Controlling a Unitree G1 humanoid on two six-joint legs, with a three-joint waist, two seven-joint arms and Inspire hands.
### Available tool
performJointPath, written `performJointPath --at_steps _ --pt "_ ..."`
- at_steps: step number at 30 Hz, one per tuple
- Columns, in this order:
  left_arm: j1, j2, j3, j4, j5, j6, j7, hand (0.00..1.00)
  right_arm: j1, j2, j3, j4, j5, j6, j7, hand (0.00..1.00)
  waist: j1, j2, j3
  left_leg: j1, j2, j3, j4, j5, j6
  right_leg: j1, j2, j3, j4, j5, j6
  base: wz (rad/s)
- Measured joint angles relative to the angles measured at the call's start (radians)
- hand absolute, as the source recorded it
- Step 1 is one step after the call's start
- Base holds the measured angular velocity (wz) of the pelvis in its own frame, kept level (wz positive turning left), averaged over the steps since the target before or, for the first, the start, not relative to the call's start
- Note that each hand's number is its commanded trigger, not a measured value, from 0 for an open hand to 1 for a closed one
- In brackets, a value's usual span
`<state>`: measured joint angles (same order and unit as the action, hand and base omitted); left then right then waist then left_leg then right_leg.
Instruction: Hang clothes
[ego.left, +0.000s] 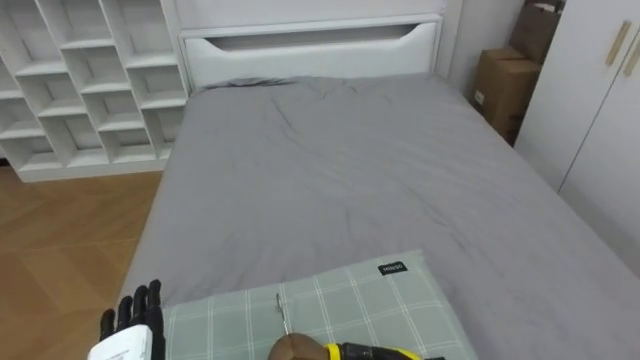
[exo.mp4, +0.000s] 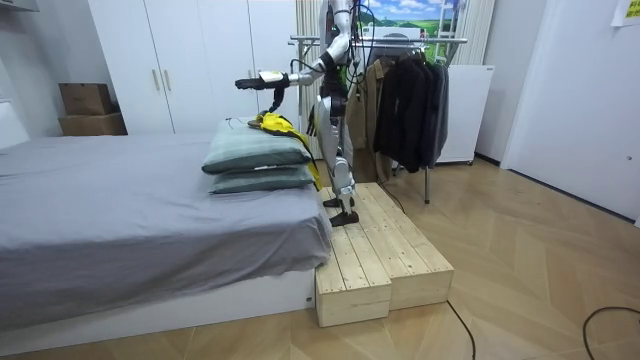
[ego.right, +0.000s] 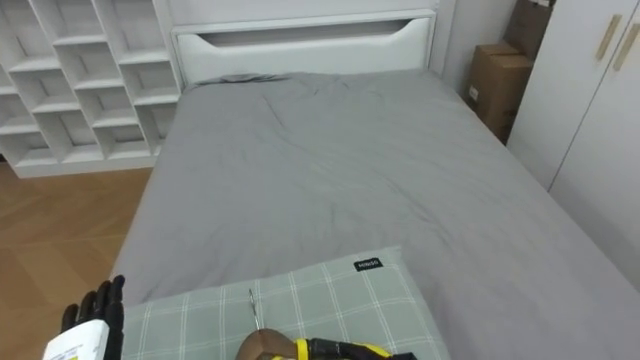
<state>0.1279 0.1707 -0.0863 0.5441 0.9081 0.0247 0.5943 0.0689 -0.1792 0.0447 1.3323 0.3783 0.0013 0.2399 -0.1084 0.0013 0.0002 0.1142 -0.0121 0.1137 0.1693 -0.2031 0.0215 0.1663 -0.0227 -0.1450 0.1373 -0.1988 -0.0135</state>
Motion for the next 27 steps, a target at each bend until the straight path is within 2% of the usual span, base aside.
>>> performJointPath --at_steps 3,6,10,18,23,27 --pt "-0.009 0.000 -0.008 0.038 -0.003 -0.002 0.001 0.00 0.000 0.000 0.001 -0.003 0.000 -0.001 0.000 0.00 -0.003 -0.002 0.0014 -0.001 0.001 0.002 -0.001 0.000 0.000 -0.002 0.001 0.004 0.000 0.000 0.000 -0.02" --pt "-0.026 -0.001 -0.030 0.144 -0.004 -0.003 0.000 0.00 -0.001 -0.001 0.010 -0.004 0.003 -0.002 0.002 0.00 -0.007 -0.003 0.0019 -0.001 0.003 0.008 -0.002 0.000 0.000 -0.005 0.003 0.008 0.001 0.002 -0.001 -0.05" --pt "-0.026 -0.007 -0.040 0.192 -0.006 -0.004 -0.013 0.00 -0.001 0.000 0.012 -0.008 0.007 -0.004 -0.002 0.00 -0.007 -0.003 0.0012 -0.001 0.005 0.009 -0.002 0.000 0.000 -0.006 0.004 0.008 0.001 0.003 -0.002 0.00" --pt "-0.028 -0.011 -0.040 0.224 -0.013 -0.003 -0.017 0.00 -0.005 0.001 0.017 -0.017 0.009 -0.006 -0.024 0.00 -0.024 -0.002 0.0002 -0.001 0.008 0.023 -0.004 0.000 0.000 -0.013 0.007 0.020 0.002 0.008 -0.002 -0.05" --pt "-0.059 -0.042 -0.041 0.228 -0.012 -0.006 -0.016 0.00 -0.007 0.001 0.021 -0.014 0.010 -0.012 -0.030 0.00 -0.027 -0.003 0.0000 -0.004 0.009 0.026 -0.006 0.000 0.000 -0.023 0.007 0.022 0.011 0.010 -0.002 -0.01" --pt "-0.062 -0.046 -0.056 0.228 -0.012 -0.005 -0.017 0.00 -0.008 0.002 0.022 -0.014 0.010 -0.012 -0.034 0.00 -0.028 -0.006 0.0004 -0.004 0.011 0.035 -0.005 0.000 0.000 -0.027 0.008 0.032 0.014 0.010 -0.002 -0.07"
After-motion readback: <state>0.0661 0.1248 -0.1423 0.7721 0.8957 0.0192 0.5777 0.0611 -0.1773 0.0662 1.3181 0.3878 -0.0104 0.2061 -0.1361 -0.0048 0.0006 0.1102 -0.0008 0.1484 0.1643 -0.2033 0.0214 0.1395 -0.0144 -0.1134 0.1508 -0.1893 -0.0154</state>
